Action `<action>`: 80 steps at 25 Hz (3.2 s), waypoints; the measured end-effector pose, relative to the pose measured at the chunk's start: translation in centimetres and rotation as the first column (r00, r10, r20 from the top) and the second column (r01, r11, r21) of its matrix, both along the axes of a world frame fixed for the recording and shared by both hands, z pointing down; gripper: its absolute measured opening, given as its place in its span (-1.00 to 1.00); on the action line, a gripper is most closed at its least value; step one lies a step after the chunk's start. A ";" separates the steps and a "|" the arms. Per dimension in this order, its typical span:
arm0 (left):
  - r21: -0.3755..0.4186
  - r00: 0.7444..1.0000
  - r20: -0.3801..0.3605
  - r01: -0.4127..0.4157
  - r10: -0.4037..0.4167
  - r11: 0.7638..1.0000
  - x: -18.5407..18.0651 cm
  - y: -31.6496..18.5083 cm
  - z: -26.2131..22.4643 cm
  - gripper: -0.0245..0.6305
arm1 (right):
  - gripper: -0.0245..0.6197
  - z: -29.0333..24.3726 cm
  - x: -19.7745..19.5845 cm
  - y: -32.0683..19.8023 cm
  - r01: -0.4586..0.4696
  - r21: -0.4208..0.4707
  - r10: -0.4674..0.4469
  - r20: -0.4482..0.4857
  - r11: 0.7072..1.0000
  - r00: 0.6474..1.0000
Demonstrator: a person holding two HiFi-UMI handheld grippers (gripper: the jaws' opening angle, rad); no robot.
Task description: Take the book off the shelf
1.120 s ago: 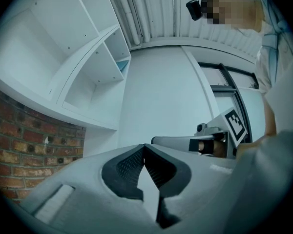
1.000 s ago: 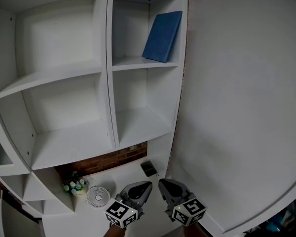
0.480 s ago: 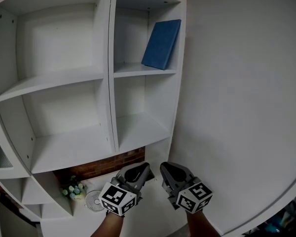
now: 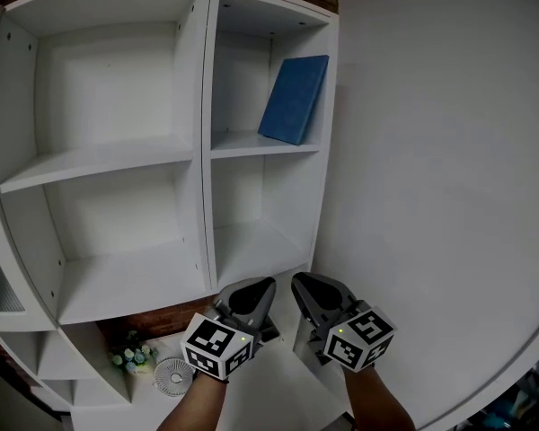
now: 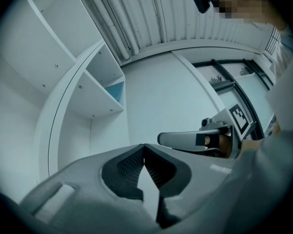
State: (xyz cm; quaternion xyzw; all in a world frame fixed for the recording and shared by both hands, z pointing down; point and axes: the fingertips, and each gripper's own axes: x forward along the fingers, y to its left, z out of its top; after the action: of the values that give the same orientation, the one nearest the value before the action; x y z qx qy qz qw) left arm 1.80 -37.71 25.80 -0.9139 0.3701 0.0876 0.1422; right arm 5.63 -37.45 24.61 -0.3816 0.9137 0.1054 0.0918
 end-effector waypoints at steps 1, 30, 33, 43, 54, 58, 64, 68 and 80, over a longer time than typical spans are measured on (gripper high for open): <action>0.011 1.000 -0.001 0.002 -0.002 1.000 0.0 0.0 -0.6 -0.90 | -0.87 -0.7 -0.1 -0.1 0.001 0.007 -0.001 0.001 1.000 1.000; 0.133 0.999 0.006 0.052 -0.053 0.990 -0.1 -3.8 -14.9 -0.89 | -0.87 -16.6 1.6 -6.5 0.031 -0.050 -0.025 0.114 0.998 0.993; 0.133 0.998 0.005 0.055 -0.056 0.990 0.0 -4.1 -15.4 -0.89 | -0.87 -16.8 2.0 -7.2 0.024 -0.061 -0.016 0.114 0.998 0.993; 0.142 0.998 0.013 0.059 -0.061 0.988 0.9 -4.7 -16.0 -0.89 | -0.67 -18.9 1.8 -9.2 0.040 -0.097 -0.028 0.119 0.994 0.993; 0.134 0.999 0.014 0.044 -0.046 0.990 1.3 -5.6 -15.7 -0.89 | -0.52 -22.6 2.0 -13.5 -0.034 -0.144 0.053 0.131 0.989 0.990; 0.133 0.999 0.015 0.041 -0.043 0.990 1.3 -5.8 -15.4 -0.89 | -0.48 -23.1 2.1 -14.8 -0.059 -0.173 0.083 0.132 0.983 0.988; 0.136 0.999 0.025 0.030 -0.034 0.990 1.6 -6.1 -15.3 -0.89 | -0.46 -23.4 2.4 -16.9 -0.070 -0.215 0.102 0.142 0.974 0.985; 0.138 0.999 0.035 0.015 -0.020 0.990 2.0 -6.1 -15.1 -0.89 | -0.45 -24.0 2.3 -18.1 -0.068 -0.246 0.107 0.147 0.967 0.983; 0.131 0.999 0.040 -0.003 -0.002 0.991 2.6 -6.9 -14.9 -0.89 | -0.45 -26.3 1.7 -20.2 -0.044 -0.306 0.091 0.140 0.951 0.986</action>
State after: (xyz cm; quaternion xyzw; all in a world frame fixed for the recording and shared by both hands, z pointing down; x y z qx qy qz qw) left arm 4.43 -44.63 10.87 -0.9042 0.3604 0.0936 0.2092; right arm 7.35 -57.68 -1.74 -0.4294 0.8956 -0.0619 0.0984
